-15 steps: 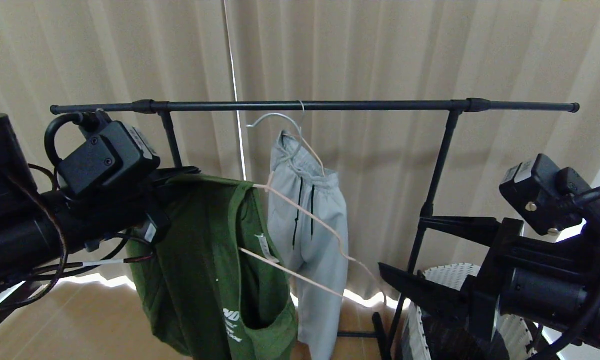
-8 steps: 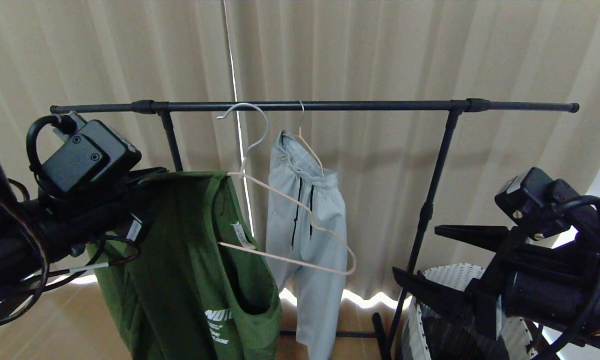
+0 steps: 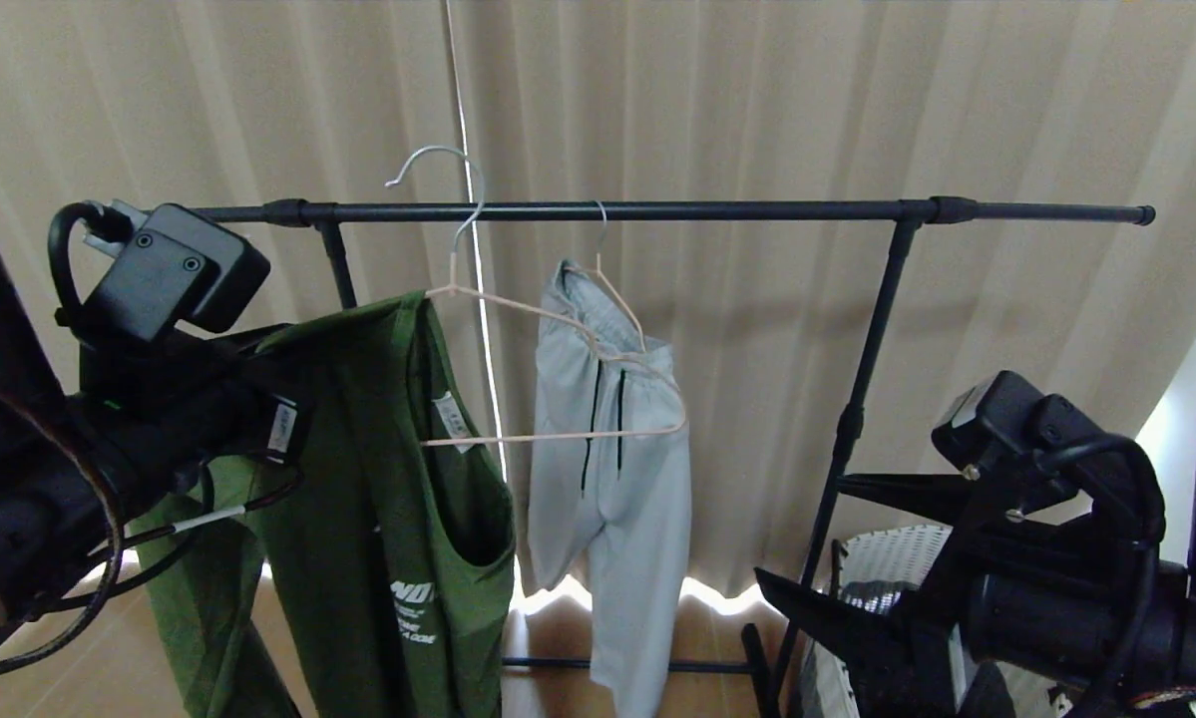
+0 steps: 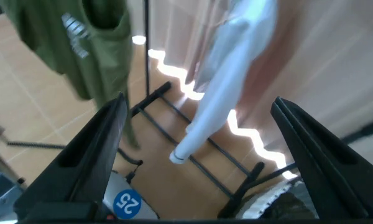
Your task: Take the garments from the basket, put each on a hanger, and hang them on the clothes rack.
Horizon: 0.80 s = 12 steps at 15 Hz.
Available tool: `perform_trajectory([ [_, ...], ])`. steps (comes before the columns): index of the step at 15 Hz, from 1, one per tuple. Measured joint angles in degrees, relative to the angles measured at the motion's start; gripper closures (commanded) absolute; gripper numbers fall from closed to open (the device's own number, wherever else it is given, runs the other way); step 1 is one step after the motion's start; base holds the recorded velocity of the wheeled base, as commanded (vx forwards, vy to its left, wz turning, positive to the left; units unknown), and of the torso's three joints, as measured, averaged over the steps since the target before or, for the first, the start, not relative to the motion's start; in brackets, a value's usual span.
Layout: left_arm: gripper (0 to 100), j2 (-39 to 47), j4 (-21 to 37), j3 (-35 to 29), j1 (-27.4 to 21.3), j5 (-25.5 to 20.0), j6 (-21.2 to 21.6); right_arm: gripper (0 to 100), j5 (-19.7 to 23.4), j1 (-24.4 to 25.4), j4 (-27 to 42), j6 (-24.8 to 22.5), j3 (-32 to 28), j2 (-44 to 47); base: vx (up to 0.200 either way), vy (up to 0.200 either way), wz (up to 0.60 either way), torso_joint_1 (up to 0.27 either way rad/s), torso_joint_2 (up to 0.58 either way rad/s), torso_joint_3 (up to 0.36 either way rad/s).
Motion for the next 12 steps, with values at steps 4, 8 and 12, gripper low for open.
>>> perform_trajectory([
  [4, 100, 1.9, 0.0, -3.69, -3.22, 2.52, -5.63, 0, -0.41, 2.1, -2.41, 0.05, -0.52, 3.46, 0.0, 0.0, 0.0, 0.0, 0.0, 0.0],
  [8, 100, 3.17, -0.02, -6.4, -7.0, 3.78, -9.63, 0, -2.47, 5.33, -8.66, 0.12, -3.01, 8.84, 0.0, 0.0, 0.0, 0.0, 0.0, 0.0],
  [12, 100, 4.08, -0.07, -7.34, -10.54, 3.85, -12.61, 0, -2.99, 6.58, -9.25, 0.32, -7.28, 12.98, 0.0, 0.0, 0.0, 0.0, 0.0, 0.0],
])
